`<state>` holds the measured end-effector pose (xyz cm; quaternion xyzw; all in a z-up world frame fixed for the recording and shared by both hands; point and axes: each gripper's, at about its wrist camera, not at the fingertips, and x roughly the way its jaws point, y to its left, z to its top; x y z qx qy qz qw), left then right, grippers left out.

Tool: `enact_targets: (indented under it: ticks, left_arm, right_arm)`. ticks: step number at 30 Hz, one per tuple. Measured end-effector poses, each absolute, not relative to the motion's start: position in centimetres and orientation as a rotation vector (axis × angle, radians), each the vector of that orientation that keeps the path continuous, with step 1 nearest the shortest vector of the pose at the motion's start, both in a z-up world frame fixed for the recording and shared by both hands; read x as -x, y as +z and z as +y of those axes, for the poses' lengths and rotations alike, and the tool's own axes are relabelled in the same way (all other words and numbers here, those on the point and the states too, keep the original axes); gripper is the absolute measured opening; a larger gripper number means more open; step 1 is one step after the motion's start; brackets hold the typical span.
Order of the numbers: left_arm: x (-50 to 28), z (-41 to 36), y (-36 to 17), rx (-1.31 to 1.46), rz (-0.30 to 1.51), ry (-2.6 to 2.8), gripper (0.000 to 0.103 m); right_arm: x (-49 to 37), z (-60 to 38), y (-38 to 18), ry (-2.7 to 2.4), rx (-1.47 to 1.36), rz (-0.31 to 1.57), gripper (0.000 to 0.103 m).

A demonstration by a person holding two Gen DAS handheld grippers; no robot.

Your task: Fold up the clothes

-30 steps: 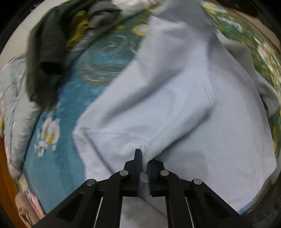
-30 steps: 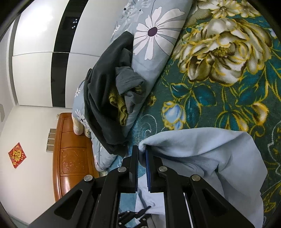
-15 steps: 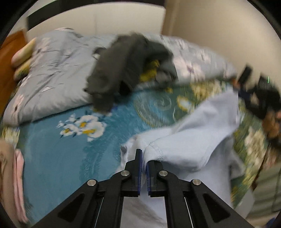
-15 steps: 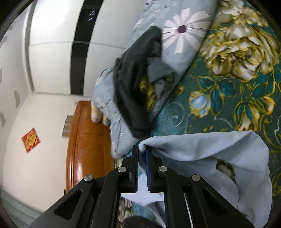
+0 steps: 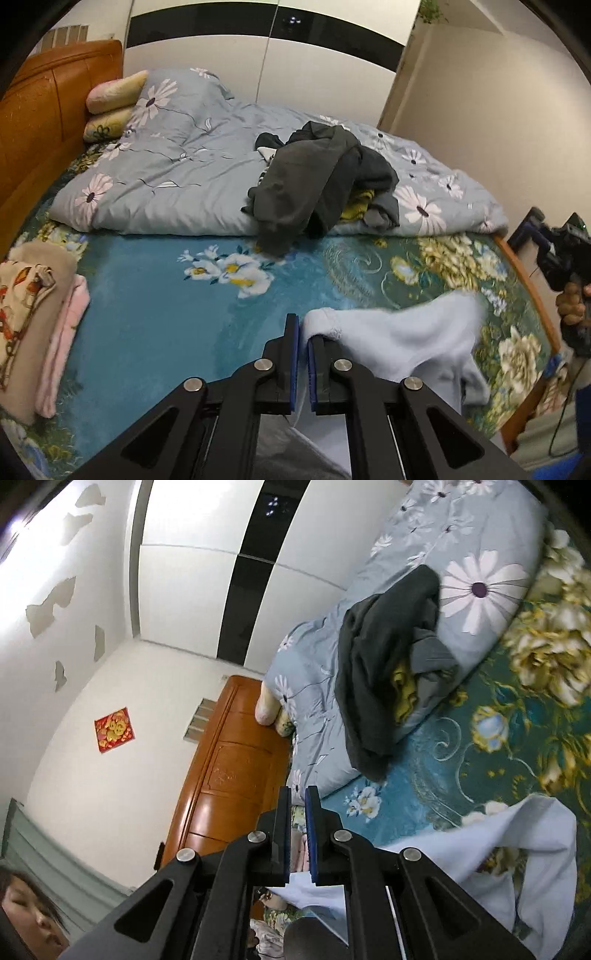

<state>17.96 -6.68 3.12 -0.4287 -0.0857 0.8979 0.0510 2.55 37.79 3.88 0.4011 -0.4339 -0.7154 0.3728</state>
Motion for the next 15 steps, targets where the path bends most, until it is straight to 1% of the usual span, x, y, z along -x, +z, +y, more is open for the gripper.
enact_targets:
  ticks: [3, 8, 9, 10, 11, 12, 15]
  left_arm:
    - [-17.1, -6.5, 2.4, 1.328, -0.269, 2.728, 0.004]
    - [-16.1, -6.5, 1.1, 1.368, -0.303, 2.719, 0.004]
    - [-16.2, -6.8, 0.7, 1.377, -0.333, 2.715, 0.004]
    - [-16.2, -7.1, 0.3, 1.387, -0.363, 2.711, 0.004]
    - [-16.3, -7.4, 0.0, 1.397, -0.392, 2.707, 0.004]
    - [-16.5, -7.6, -0.3, 1.403, -0.407, 2.713, 0.004]
    - [-16.7, -8.0, -1.0, 1.414, -0.434, 2.730, 0.004]
  right_arm:
    - [-2.0, 36.0, 3.6, -1.904, -1.122, -0.967, 0.007]
    - [-3.0, 33.2, 1.1, -2.045, -1.287, -0.549, 0.012]
    - [-3.2, 32.7, 0.2, -2.066, -1.316, -0.469, 0.025]
    - [-3.3, 32.2, -0.7, -2.087, -1.345, -0.386, 0.044]
    - [-3.3, 31.5, -1.8, -2.108, -1.378, -0.288, 0.051]
    - [-3.3, 30.5, -3.0, -2.115, -1.405, -0.182, 0.053]
    - [-3.7, 27.3, -6.7, -2.091, -1.457, 0.101, 0.053]
